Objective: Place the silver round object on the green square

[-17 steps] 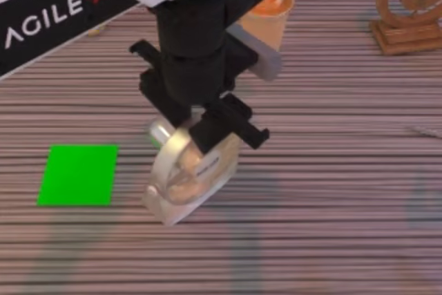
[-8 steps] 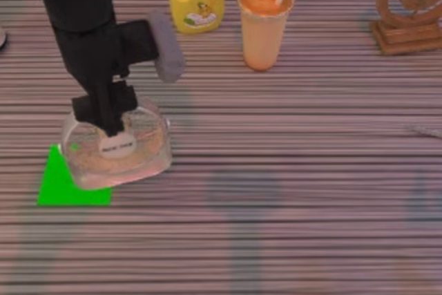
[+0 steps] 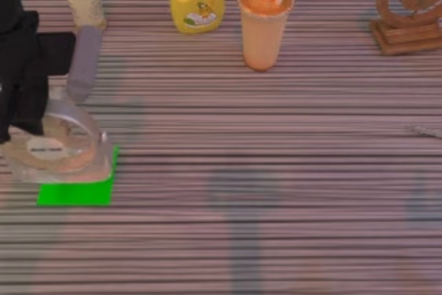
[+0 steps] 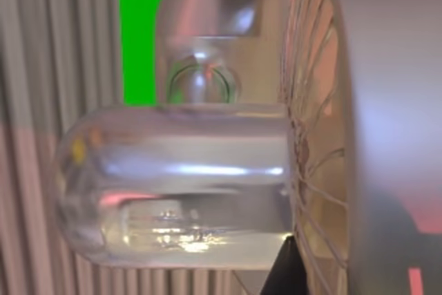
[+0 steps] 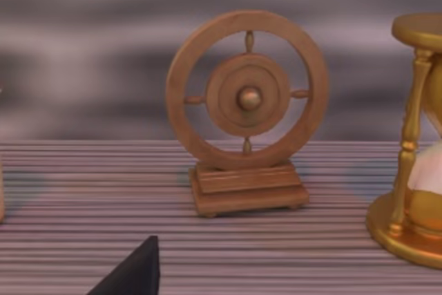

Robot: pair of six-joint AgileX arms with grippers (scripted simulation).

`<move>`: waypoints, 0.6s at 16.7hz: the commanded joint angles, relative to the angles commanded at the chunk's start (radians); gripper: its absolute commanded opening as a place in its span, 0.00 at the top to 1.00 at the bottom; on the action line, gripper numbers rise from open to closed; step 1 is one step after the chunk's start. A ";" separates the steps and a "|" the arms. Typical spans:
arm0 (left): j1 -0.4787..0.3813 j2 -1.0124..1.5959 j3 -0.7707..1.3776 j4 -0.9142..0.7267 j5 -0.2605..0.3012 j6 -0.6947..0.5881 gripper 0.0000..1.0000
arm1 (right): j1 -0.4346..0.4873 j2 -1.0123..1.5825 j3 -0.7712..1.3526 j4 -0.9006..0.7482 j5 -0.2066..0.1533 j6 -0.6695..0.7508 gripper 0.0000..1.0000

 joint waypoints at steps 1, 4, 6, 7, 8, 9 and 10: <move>0.011 -0.005 -0.007 0.003 0.000 0.019 1.00 | 0.000 0.000 0.000 0.000 0.000 0.000 0.00; 0.015 -0.007 -0.010 0.004 0.000 0.027 1.00 | 0.000 0.000 0.000 0.000 0.000 0.000 0.00; 0.011 -0.003 -0.007 0.003 0.000 0.027 1.00 | 0.000 0.000 0.000 0.000 0.000 0.000 0.00; 0.010 -0.003 -0.011 0.007 0.000 0.028 1.00 | 0.000 0.000 0.000 0.000 0.000 0.000 0.00; 0.010 -0.003 -0.024 0.021 0.000 0.029 1.00 | 0.000 0.000 0.000 0.000 0.000 0.000 0.00; 0.012 -0.002 -0.044 0.045 0.000 0.028 1.00 | 0.000 0.000 0.000 0.000 0.000 0.000 0.00; 0.015 0.001 -0.067 0.075 0.000 0.028 1.00 | 0.000 0.000 0.000 0.000 0.000 0.000 0.00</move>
